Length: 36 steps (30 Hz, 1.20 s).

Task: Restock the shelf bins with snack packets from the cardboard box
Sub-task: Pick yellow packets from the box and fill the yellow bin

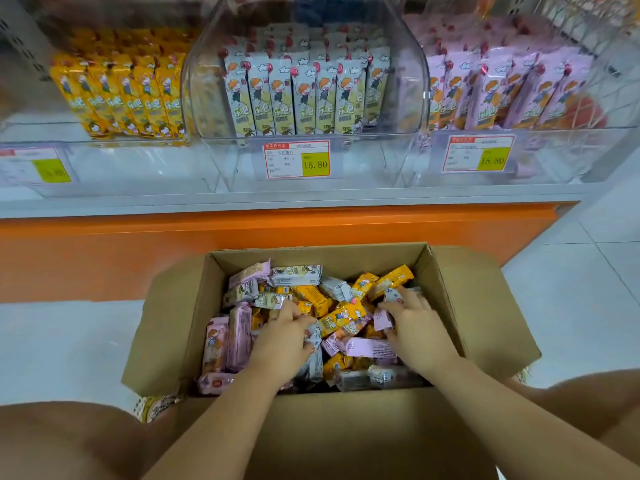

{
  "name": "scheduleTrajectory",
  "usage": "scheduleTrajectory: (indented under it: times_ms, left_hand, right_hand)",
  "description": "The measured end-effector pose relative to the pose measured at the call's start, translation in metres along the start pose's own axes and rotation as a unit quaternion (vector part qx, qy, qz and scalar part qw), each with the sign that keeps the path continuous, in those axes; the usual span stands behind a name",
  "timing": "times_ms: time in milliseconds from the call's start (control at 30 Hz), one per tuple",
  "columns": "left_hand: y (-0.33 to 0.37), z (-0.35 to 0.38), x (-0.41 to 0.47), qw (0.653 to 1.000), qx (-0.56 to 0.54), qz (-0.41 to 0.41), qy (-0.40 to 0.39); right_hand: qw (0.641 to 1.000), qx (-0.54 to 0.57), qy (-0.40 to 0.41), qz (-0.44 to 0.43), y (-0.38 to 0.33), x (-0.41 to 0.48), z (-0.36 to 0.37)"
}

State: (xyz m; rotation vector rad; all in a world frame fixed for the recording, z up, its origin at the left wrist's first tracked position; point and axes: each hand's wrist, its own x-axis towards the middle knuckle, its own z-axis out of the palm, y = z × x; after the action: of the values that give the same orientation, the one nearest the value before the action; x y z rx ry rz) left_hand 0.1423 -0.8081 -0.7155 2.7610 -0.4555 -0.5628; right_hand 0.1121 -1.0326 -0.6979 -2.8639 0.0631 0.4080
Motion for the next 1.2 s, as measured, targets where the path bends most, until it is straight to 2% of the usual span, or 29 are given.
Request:
scheduleTrajectory:
  times_ms: [67, 133, 300, 433, 567, 767, 867, 1000, 1200]
  left_hand:
    - [0.002, 0.000, 0.002, 1.000, 0.008, -0.001, -0.003]
    - [0.004, -0.002, 0.002, 1.000, -0.007, 0.004, 0.006]
    - [-0.006, -0.009, -0.005, 0.997, -0.043, -0.023, 0.054]
    - [-0.019, -0.011, -0.003, 0.995, -0.068, -0.050, 0.060]
    - [-0.016, -0.013, 0.010, 0.996, -0.065, -0.030, 0.055]
    - [-0.008, -0.009, 0.029, 0.999, 0.048, -0.018, -0.009]
    - [-0.006, -0.018, 0.029, 0.998, 0.066, -0.012, -0.009]
    - [0.002, -0.051, 0.021, 1.000, -0.018, 0.005, 0.007]
    - [0.023, -0.126, -0.010, 0.984, -0.152, 0.092, -0.003]
  right_hand:
    - [0.994, 0.092, -0.021, -0.056, -0.011, 0.003, -0.002]
    - [0.983, 0.160, -0.050, -0.073, -0.022, 0.006, -0.002]
    - [0.972, 0.221, -0.079, -0.007, -0.039, 0.017, 0.003]
    - [0.969, 0.239, -0.052, 0.025, -0.046, 0.021, 0.009]
    - [0.968, 0.249, -0.020, 0.034, -0.050, 0.020, 0.005]
    - [0.947, 0.314, 0.057, 0.032, -0.050, 0.018, -0.031]
    - [0.933, 0.354, 0.062, 0.023, -0.048, 0.019, -0.048]
    - [0.941, 0.337, 0.019, -0.025, -0.054, 0.016, -0.071]
    - [0.933, 0.342, 0.009, -0.109, -0.080, -0.005, -0.106]
